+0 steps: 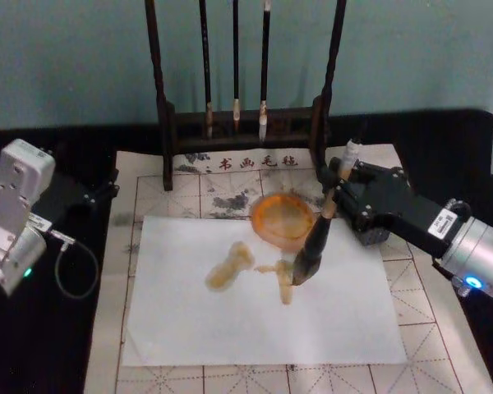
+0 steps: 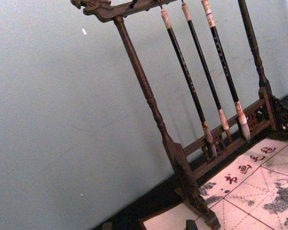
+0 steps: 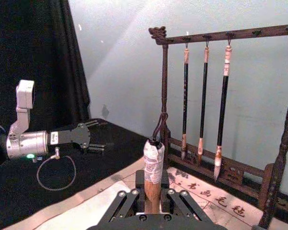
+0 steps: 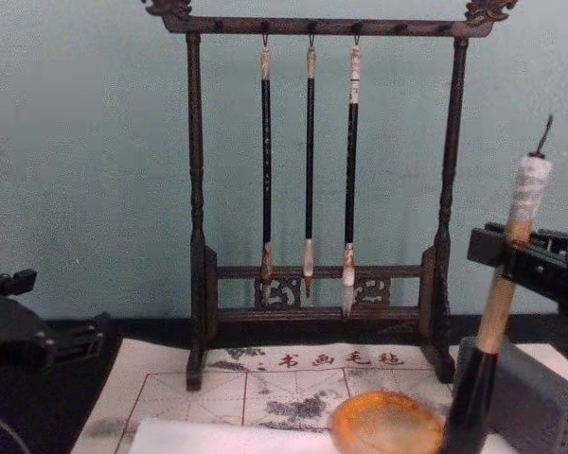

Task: Pick up the brush from the inkstone, write on the paper, then place the brush back to its original position.

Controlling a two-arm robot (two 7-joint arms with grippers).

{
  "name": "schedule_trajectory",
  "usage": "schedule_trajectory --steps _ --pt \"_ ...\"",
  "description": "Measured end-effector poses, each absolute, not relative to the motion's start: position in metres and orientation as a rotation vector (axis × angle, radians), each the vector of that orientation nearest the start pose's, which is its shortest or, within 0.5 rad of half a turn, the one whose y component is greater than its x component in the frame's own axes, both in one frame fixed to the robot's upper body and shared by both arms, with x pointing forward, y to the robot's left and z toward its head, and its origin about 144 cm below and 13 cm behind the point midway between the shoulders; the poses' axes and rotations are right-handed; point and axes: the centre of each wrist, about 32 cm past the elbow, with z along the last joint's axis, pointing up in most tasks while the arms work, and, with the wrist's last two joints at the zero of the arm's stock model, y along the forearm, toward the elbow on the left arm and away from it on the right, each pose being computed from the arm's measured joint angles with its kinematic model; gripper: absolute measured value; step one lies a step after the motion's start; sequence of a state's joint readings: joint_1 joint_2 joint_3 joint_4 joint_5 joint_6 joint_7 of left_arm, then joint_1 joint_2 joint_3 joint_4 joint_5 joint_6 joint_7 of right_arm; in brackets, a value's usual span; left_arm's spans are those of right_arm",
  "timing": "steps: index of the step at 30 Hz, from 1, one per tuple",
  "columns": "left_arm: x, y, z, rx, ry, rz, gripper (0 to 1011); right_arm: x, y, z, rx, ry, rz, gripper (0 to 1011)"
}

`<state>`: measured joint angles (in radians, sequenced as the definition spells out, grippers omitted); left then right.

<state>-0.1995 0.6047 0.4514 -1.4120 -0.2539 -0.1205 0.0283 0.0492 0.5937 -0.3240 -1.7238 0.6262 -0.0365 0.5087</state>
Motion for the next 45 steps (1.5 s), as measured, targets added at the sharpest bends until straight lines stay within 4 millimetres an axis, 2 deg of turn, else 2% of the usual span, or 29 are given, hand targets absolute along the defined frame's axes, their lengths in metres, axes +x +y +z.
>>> schedule_trajectory --steps 29,36,45 --pt "0.489 0.310 1.140 0.305 -0.285 1.248 1001 0.447 -0.287 1.202 0.094 0.013 -0.718 195" --pt "0.489 0.310 1.140 0.305 -0.285 1.248 1001 0.454 -0.287 1.208 0.136 0.033 -0.749 195" --pt "0.489 0.310 1.140 0.305 -0.285 1.248 1001 0.473 -0.285 1.214 0.216 0.114 -0.832 195"
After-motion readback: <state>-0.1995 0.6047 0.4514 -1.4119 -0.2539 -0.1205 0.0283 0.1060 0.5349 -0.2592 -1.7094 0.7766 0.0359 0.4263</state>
